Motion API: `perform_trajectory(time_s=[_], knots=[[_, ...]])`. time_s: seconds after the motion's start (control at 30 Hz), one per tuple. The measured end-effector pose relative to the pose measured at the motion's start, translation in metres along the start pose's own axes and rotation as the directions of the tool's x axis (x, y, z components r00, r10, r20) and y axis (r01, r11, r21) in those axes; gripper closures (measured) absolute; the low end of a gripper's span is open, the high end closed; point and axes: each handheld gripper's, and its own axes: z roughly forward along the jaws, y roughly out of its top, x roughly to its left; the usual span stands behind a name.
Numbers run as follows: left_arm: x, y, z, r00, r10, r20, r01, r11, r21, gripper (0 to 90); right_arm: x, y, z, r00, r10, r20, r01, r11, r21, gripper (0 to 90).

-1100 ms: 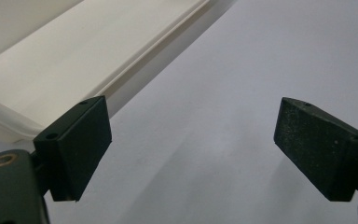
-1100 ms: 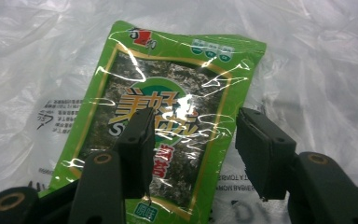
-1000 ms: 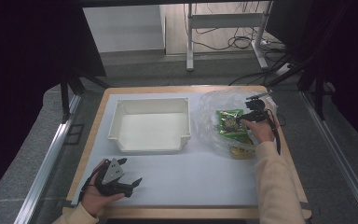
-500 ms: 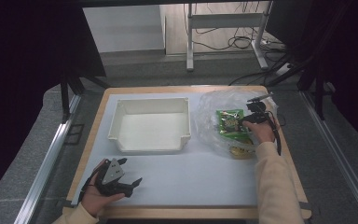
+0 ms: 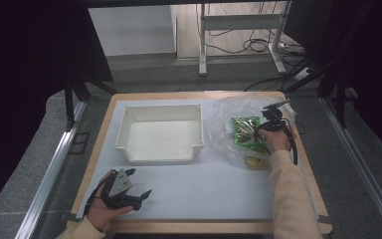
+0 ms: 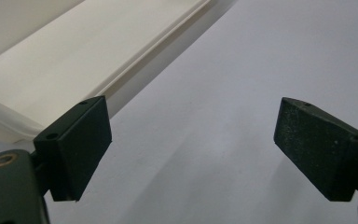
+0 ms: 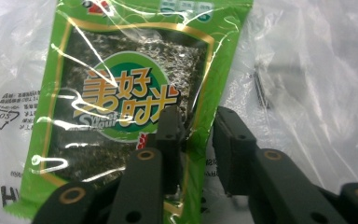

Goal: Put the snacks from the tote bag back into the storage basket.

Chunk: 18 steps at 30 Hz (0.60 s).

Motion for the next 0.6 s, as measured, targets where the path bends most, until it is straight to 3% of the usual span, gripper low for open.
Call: perform_trajectory(time_s=[0.07,0.37,0.6], knots=[[0.0,0.0,0.0,1.0,0.0,0.0,0.0,1.0,-0.001,11.0,0.002,0.0,0.0,0.9998,0.016,0.015,-0.016,1.0,-0.003,78.3],[0.0,0.0,0.0,1.0,0.003,0.0,-0.003,1.0,-0.001,11.0,0.011,0.0,0.001,0.9959,-0.017,0.089,0.018,1.0,-0.011,87.1],[0.0,0.0,0.0,1.0,0.002,-0.001,-0.002,1.0,-0.003,11.0,0.013,-0.001,0.001,0.995,-0.022,0.098,0.026,0.999,-0.035,89.4]])
